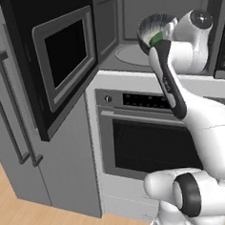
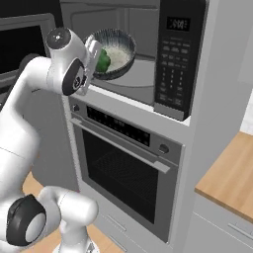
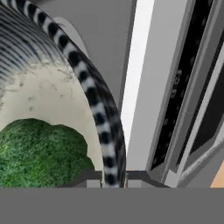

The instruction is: Pick the broccoli from the sink and place it in the bowl. Then pick the bowl and place it in the microwave. Then close the microwave door and press the start button.

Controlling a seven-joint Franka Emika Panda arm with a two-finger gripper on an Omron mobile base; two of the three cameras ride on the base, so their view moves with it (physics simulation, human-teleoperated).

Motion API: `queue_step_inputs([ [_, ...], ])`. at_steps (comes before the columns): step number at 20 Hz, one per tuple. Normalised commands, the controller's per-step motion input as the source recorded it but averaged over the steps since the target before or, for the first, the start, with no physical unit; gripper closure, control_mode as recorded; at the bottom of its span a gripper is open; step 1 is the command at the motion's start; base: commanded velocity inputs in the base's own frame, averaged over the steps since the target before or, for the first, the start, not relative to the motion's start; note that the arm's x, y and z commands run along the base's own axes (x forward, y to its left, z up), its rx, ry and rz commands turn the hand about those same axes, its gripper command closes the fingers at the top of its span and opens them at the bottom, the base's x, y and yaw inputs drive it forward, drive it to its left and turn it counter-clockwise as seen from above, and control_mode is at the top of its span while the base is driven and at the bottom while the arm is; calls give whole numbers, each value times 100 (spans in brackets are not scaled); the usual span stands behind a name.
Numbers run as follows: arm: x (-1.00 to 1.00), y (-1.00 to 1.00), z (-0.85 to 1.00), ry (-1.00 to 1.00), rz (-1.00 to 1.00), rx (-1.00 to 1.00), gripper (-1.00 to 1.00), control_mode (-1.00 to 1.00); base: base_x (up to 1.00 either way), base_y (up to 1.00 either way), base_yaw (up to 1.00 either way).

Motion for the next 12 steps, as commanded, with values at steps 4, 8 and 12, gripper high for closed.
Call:
queue_step_inputs([
  [4, 80, -35, -1, 1, 0, 7, 100, -100, 0, 0, 0],
  [8, 85, -23, -19, 5, 0, 0, 100, -100, 0, 0, 0],
  [12, 60, -3, -42, 0, 0, 0, 100, -100, 0, 0, 0],
])
